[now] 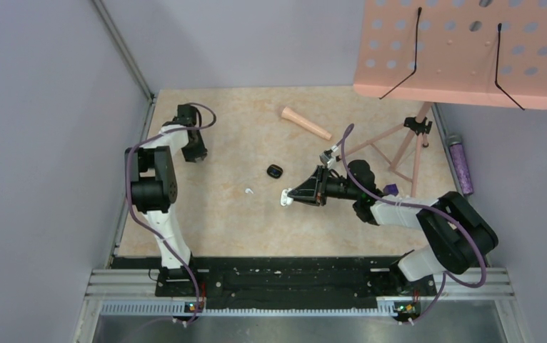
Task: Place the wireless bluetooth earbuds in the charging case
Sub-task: Move the right earbud to the center of the board.
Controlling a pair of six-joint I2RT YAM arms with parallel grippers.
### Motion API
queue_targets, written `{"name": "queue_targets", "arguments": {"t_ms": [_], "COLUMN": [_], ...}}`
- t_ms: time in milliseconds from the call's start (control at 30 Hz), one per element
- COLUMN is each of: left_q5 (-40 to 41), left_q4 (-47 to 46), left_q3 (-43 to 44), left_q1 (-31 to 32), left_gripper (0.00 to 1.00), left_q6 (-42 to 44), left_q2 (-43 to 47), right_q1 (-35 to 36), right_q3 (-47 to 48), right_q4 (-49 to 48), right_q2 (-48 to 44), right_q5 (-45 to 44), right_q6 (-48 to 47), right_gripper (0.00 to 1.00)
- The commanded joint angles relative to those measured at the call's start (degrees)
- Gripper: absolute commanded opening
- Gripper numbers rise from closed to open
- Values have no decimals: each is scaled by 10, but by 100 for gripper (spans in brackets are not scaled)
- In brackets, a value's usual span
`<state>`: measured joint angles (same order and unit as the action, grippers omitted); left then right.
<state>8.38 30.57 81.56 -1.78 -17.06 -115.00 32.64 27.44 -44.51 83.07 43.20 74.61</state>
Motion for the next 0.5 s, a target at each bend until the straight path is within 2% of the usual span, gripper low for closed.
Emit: {"name": "queue_targets", "arguments": {"t_ms": [0,167,467], "left_q5": [2,27,41], "left_q4": [4,25,48], "left_q3": [-10,23,74], "left_q1": [0,-2,-12], "left_gripper": [40,47,37], "left_q6": [-36,-82,-112], "left_q2": [18,-7,-48], "right_q1": [7,7,7], "right_q3": [13,14,12], "right_q4": [-25,-25,-13], "right_q2": [-7,-7,-17], "right_q5": [4,3,1], "right_q6": [-8,-7,-11], "right_gripper": [0,0,0]}}
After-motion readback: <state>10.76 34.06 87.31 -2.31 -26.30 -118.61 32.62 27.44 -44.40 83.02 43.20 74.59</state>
